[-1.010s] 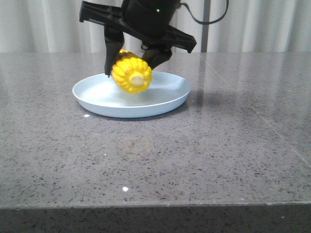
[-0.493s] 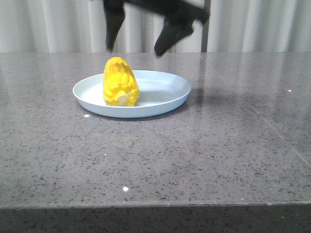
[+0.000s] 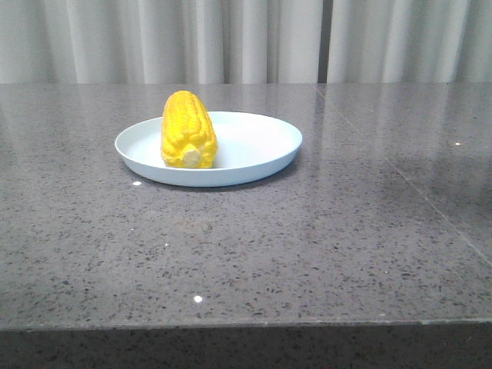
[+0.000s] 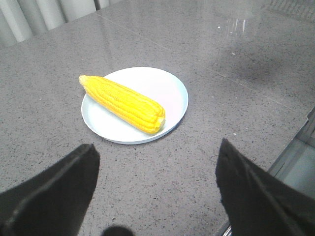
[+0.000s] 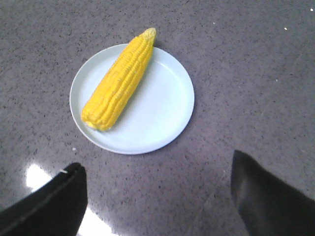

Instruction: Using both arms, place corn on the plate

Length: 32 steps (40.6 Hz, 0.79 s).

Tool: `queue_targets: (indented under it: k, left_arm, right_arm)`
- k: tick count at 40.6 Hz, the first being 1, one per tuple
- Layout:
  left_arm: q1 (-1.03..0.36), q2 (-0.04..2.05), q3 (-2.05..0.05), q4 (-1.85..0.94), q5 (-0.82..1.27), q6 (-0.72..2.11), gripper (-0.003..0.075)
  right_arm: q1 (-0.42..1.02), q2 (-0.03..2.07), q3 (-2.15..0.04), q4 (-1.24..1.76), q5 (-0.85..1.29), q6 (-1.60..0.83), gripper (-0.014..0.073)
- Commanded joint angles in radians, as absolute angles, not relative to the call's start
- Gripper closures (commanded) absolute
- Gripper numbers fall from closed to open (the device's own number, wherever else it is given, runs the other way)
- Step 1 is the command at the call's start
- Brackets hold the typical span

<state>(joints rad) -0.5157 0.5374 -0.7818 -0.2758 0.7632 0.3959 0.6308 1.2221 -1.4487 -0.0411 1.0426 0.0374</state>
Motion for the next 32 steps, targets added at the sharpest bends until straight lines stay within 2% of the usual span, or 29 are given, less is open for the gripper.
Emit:
queue_targets:
  k: [1,14,28,32]
  left_arm:
    - [-0.522,0.541,-0.806,-0.294,0.689,0.391,0.0227]
    - [-0.522,0.541,-0.806,-0.294,0.689,0.391,0.0227]
    - [-0.522,0.541,-0.806,-0.294,0.692,0.391,0.0228]
    - [-0.522,0.541,-0.806,-0.294,0.701,0.391,0.0291]
  right_arm:
    - [0.630,1.089,-1.376,-0.057,1.002,0.014,-0.0022]
    - [0.630,0.765,-1.041,-0.059,0.959,0.014,-0.0022]
    - [0.630,0.506,-0.835,-0.062,0.962,0.043,-0.0022]
    - [0.630,0.471,-0.815,-0.062,0.964,0.043,-0.0004]
